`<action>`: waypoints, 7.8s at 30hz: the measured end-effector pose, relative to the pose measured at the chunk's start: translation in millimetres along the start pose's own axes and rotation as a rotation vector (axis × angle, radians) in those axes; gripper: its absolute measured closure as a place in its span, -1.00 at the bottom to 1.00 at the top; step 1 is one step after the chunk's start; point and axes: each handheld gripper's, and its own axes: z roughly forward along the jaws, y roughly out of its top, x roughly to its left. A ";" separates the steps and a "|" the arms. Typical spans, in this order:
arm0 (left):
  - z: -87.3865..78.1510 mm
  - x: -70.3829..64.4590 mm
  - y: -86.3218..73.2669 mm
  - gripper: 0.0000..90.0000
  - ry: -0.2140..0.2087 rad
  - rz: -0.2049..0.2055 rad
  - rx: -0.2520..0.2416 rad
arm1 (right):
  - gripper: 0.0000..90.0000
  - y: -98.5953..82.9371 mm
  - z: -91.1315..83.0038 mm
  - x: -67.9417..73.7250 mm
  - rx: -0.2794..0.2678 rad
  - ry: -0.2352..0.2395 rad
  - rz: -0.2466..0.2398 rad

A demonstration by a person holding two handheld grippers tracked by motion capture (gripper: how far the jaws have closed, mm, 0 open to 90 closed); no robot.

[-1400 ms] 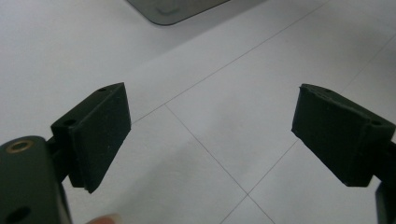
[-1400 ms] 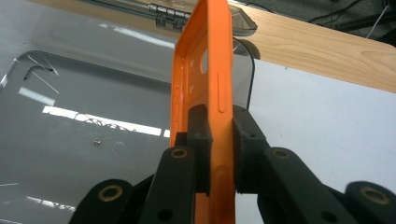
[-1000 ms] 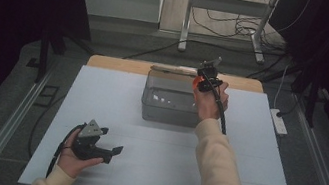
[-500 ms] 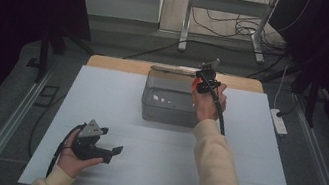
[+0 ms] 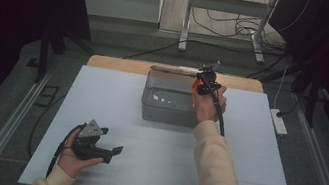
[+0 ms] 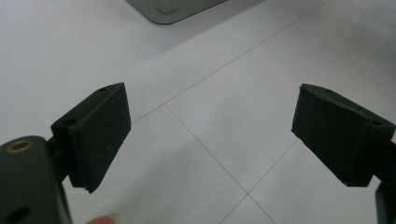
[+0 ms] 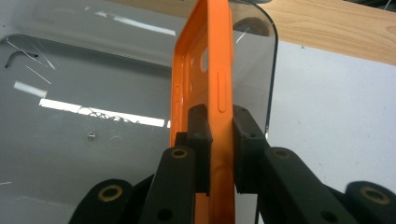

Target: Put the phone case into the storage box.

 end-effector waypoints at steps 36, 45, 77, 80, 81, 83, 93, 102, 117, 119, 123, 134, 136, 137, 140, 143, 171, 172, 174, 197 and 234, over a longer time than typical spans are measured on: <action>0.3 -0.3 -0.1 -0.75 -0.002 -0.002 -0.004 | 0.76 -5.0 12.6 1.9 0.025 -0.013 0.005; 0.1 -0.4 0.0 -0.75 -0.002 -0.001 -0.005 | 0.76 -4.9 13.0 2.1 0.027 -0.020 0.009; 0.1 -0.6 0.1 -0.75 -0.004 0.000 -0.002 | 0.75 -5.0 15.2 6.8 0.060 -0.053 -0.025; 0.0 -0.4 0.1 -0.75 -0.004 -0.001 -0.003 | 0.73 -5.0 15.1 7.0 0.060 -0.053 -0.026; 0.0 -0.4 0.1 -0.75 -0.004 -0.001 -0.003 | 0.71 -5.0 15.1 7.1 0.060 -0.051 -0.026; 0.0 -0.4 0.0 -0.75 -0.004 -0.001 -0.003 | 0.68 -5.0 14.8 7.5 0.060 -0.047 -0.028; 0.5 -0.8 0.1 -0.75 -0.005 0.001 -0.001 | 0.50 -3.3 5.1 8.8 0.009 -0.040 -0.054; 0.6 -1.0 0.1 -0.75 -0.006 0.002 -0.003 | 0.42 -1.6 -6.3 6.8 -0.039 -0.043 -0.073; 0.1 -0.9 0.2 -0.75 -0.005 0.004 -0.002 | 0.06 -2.3 -21.4 3.7 -0.090 0.049 -0.093; 0.2 -1.0 0.2 -0.75 -0.005 0.004 -0.003 | 0.00 -2.5 -23.2 2.9 -0.103 0.059 -0.096; 0.3 -1.1 0.2 -0.75 -0.005 0.003 -0.003 | -0.10 -3.6 -25.4 1.0 -0.104 0.097 -0.096; 1.0 -0.6 0.3 -0.74 -0.004 -0.001 0.001 | -0.30 -13.2 -33.1 -9.5 -0.145 0.205 -0.094; 1.4 -0.6 0.0 -0.75 -0.001 -0.002 0.005 | -0.32 -14.8 -35.2 -10.4 -0.159 0.226 -0.108; 1.4 -0.4 0.0 -0.75 0.000 -0.002 0.005 | -0.33 -15.7 -36.4 -10.7 -0.163 0.235 -0.110; 1.0 -0.8 0.0 -0.75 0.000 -0.006 0.003 | -0.35 -18.9 -39.4 -11.9 -0.174 0.265 -0.115; 0.3 -1.7 -1.5 -0.75 0.005 -0.006 0.006 | -0.36 -21.1 -41.7 -13.4 -0.180 0.279 -0.125; 0.8 -3.4 -3.1 -0.75 0.011 -0.002 0.010 | -0.32 -45.1 -88.5 -23.0 -0.290 0.386 -0.215; 1.0 -3.1 -3.2 -0.75 0.012 -0.001 0.012 | -0.32 -47.5 -89.4 -23.8 -0.296 0.392 -0.224; 1.3 -2.8 -3.3 -0.75 0.012 -0.003 0.014 | -0.32 -52.9 -90.6 -25.5 -0.306 0.407 -0.231; 0.7 -2.0 -3.8 -0.74 0.022 -0.001 0.013 | -0.35 -106.0 -107.4 -35.4 -0.391 0.532 -0.264; 1.6 -2.2 -4.9 -0.75 0.020 -0.005 0.010 | -0.49 -234.3 -66.0 -102.1 -0.381 0.553 -0.200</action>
